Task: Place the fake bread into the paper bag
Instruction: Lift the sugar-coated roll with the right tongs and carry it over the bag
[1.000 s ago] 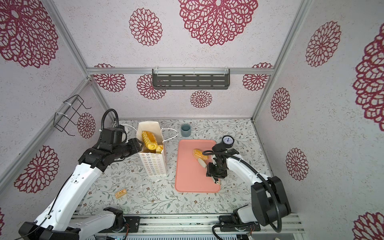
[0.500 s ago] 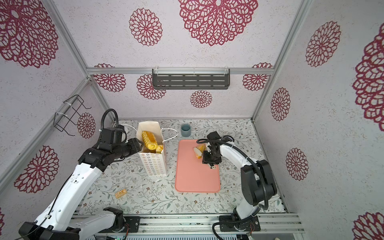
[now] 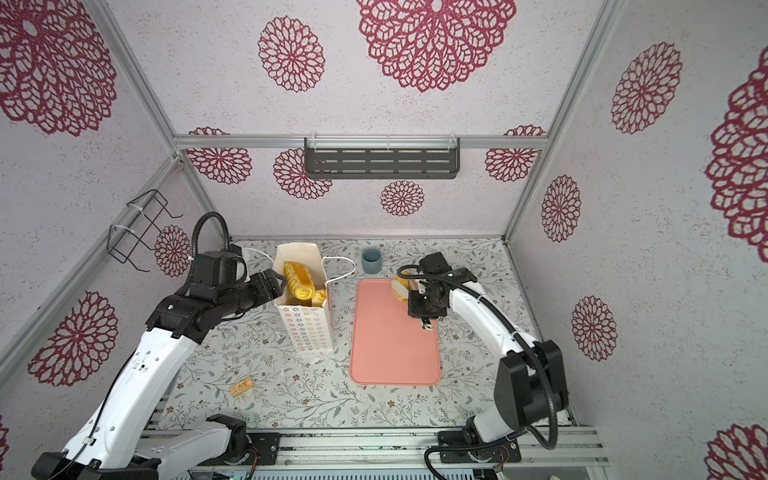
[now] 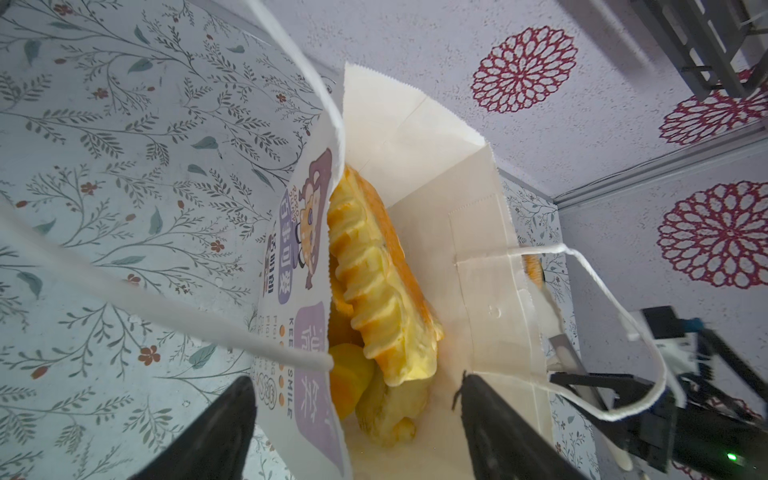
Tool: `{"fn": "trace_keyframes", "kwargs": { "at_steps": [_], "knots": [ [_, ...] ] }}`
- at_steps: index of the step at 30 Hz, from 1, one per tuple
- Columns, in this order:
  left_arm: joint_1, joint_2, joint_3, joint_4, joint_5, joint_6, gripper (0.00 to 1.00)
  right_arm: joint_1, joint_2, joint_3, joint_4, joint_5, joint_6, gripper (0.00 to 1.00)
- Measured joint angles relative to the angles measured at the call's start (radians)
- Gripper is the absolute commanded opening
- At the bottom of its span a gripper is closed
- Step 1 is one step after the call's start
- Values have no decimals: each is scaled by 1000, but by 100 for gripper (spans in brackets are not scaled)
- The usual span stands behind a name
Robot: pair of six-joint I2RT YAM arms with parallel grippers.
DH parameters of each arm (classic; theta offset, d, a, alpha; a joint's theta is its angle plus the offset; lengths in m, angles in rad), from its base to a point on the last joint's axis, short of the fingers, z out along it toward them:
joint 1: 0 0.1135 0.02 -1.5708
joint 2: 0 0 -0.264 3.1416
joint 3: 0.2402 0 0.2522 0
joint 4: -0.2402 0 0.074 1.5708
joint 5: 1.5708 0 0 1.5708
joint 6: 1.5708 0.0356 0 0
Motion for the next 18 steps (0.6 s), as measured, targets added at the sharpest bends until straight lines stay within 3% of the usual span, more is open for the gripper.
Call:
{"fn": "trace_keyframes", "kwargs": {
  "at_steps": [4,9,13,18],
  "knots": [
    [5,-16,23,-8,-19,1,89,33,-76,146,-21,3,22,25],
    [17,-41,25,-33,-52,1,95,197,-83,348,-22,12,55,25],
    [26,-71,25,-62,-88,0,99,351,0,491,-40,24,64,25],
    [45,-126,21,-89,-132,-3,97,475,180,644,-79,52,63,29]
  ]
}}
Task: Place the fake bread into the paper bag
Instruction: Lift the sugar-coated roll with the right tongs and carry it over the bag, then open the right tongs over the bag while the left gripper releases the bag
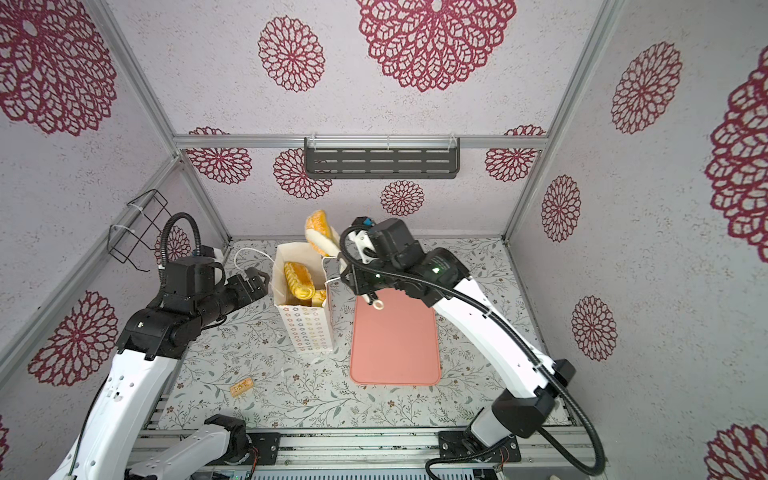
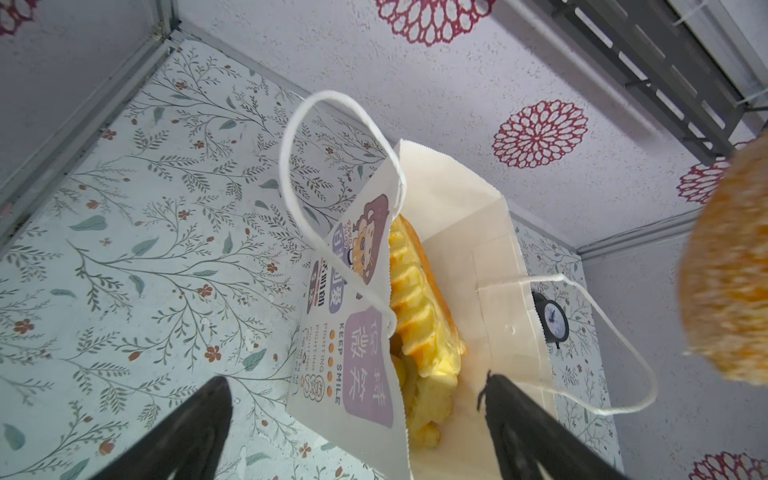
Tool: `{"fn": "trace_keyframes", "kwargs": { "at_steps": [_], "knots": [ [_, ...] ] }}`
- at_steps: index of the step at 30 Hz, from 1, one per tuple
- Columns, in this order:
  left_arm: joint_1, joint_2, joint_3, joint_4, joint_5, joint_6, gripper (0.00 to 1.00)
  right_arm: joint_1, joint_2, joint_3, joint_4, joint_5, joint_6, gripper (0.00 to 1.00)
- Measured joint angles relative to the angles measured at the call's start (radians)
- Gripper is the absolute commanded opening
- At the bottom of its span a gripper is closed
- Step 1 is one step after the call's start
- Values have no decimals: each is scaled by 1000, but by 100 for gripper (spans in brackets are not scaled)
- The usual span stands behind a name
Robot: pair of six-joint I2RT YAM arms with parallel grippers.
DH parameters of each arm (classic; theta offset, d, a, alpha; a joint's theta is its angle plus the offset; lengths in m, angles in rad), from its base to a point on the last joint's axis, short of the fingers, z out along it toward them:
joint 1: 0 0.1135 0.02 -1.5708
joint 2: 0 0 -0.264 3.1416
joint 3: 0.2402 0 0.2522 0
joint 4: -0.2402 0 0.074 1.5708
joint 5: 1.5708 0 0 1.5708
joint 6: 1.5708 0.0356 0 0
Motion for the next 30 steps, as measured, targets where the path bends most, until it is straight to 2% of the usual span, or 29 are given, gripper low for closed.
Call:
{"fn": "trace_keyframes", "kwargs": {
  "at_steps": [5,12,16,18,21,24,26,28,30],
  "knots": [
    [26,-61,-30,-25,-19,-4,97,31,140,60,-63,55,-2,38],
    [50,-84,-71,-41,-15,-7,97,29,175,81,-100,88,-8,50],
    [58,-80,-77,-41,-7,-6,97,29,173,100,-91,93,-8,50],
    [62,-76,-77,-40,-3,-6,97,30,168,100,-88,98,-7,45],
    [66,-70,-77,-40,0,-6,97,30,151,99,-86,137,-8,42],
    [75,-73,-77,-38,0,-6,97,19,83,55,-67,210,-8,41],
    [86,-84,-87,-28,-3,-6,97,-14,-18,-39,-35,248,-7,42],
    [101,-100,-107,-17,-7,-7,97,-93,-159,-176,6,260,-3,43],
    [118,-118,-132,-9,-14,-13,97,-227,-312,-323,42,277,6,43]
  ]
}}
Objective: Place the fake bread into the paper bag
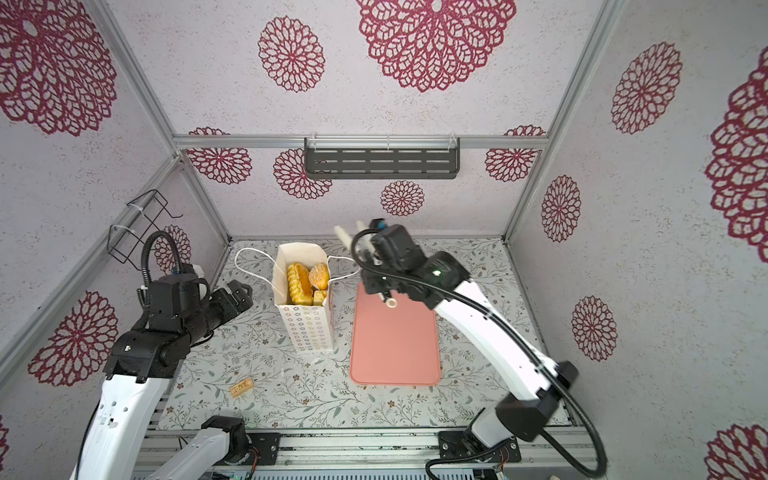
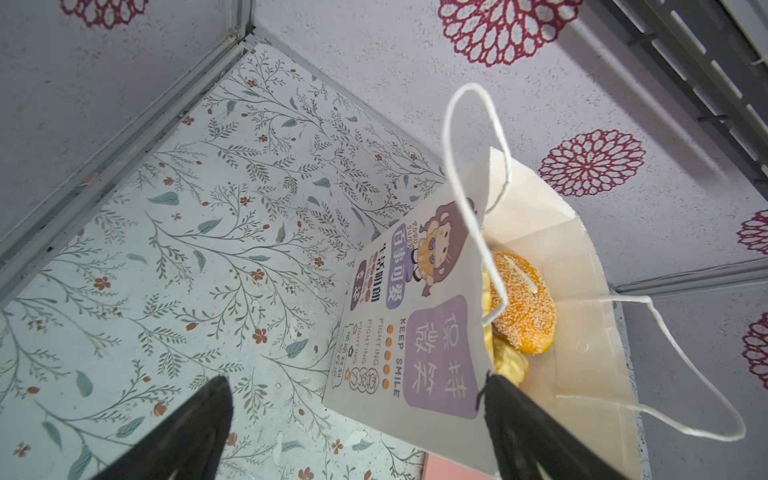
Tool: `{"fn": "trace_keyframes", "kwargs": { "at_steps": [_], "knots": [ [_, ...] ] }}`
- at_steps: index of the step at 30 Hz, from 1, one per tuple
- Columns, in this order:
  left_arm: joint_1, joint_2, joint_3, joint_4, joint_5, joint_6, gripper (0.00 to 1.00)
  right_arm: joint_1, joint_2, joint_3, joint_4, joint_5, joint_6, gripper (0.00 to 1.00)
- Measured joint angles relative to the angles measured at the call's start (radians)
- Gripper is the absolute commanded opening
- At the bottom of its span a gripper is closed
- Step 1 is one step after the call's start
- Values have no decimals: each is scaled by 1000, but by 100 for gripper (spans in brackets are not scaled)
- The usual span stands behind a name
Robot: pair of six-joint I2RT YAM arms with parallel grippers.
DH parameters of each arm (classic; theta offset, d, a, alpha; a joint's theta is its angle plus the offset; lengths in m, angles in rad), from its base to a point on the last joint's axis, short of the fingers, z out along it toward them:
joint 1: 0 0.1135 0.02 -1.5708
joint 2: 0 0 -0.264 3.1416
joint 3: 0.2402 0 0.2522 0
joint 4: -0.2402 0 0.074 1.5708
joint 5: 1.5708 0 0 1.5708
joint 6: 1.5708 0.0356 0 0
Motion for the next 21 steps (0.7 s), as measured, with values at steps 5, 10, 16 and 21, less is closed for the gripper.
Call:
{"fn": "trace_keyframes", "kwargs": {
  "at_steps": [5,10,16,21],
  "knots": [
    [59,-47,-104,40,-28,-32,97,-359,-285,-409,74,24,39,43],
    [108,-72,-225,90,-54,-60,97,-539,-297,-759,165,-45,48,43],
    [121,-103,-290,134,-120,-50,97,-696,-123,-1000,283,-80,56,45],
    [121,-127,-303,181,-171,-37,98,-741,-88,-1016,377,-78,73,60]
  ]
}}
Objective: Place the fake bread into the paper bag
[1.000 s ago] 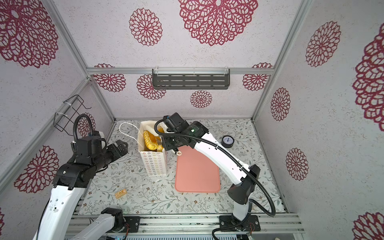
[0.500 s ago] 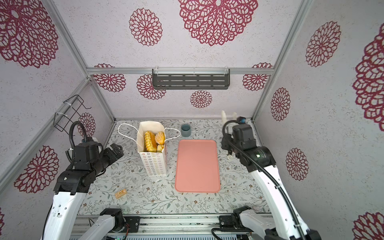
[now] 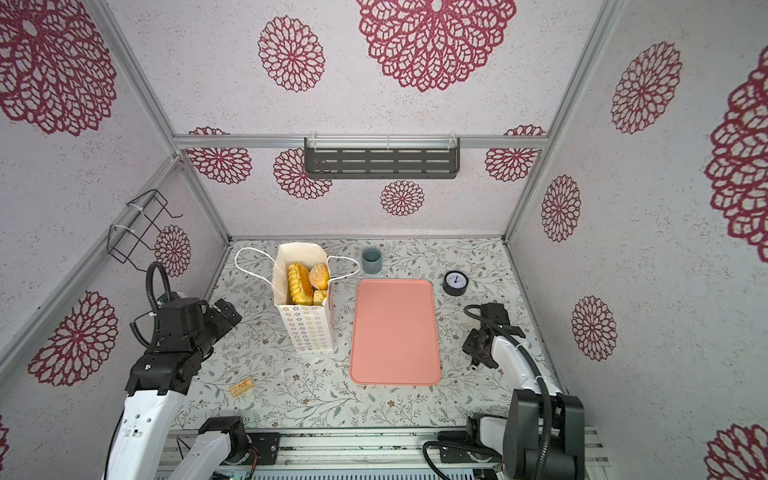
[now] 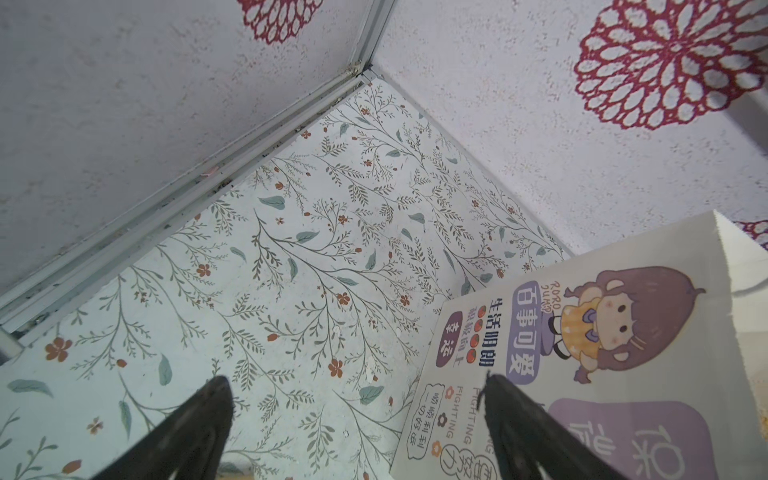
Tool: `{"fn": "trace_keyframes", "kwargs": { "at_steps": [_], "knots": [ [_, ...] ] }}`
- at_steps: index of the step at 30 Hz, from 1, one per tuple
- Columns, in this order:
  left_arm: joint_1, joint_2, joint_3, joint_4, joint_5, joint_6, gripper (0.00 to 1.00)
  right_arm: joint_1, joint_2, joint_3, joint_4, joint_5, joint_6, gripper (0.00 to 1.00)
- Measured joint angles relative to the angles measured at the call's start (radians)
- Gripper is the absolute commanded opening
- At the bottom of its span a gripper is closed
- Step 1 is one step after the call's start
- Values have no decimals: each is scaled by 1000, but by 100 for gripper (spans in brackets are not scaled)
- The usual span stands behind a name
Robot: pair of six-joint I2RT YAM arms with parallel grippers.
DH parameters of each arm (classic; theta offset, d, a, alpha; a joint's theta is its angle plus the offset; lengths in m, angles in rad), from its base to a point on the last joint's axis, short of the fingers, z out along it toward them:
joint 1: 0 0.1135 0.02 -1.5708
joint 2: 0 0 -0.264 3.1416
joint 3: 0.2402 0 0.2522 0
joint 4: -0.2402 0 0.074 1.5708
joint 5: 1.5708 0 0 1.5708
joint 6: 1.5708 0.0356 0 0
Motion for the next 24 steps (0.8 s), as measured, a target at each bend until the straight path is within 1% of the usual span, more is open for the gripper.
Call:
{"fn": "trace_keyframes", "kwargs": {
  "at_steps": [2,3,7,11,15,19,24],
  "knots": [
    [0,-24,-38,39,-16,0,97,-28,23,0,37,1,3,69],
    [1,-37,-58,53,-16,2,97,-40,32,0,47,2,8,73],
    [1,-91,-134,132,-5,18,97,-95,65,0,74,-1,11,82],
    [1,-110,-167,210,-3,38,97,-130,58,0,82,-5,15,90],
    [1,-111,-171,260,-16,56,97,-137,19,5,71,0,20,95],
    [2,-107,-181,314,-37,78,97,-137,-52,33,53,5,22,98],
    [2,-116,-218,392,-62,123,97,-137,-150,67,45,39,27,99]
  ]
}}
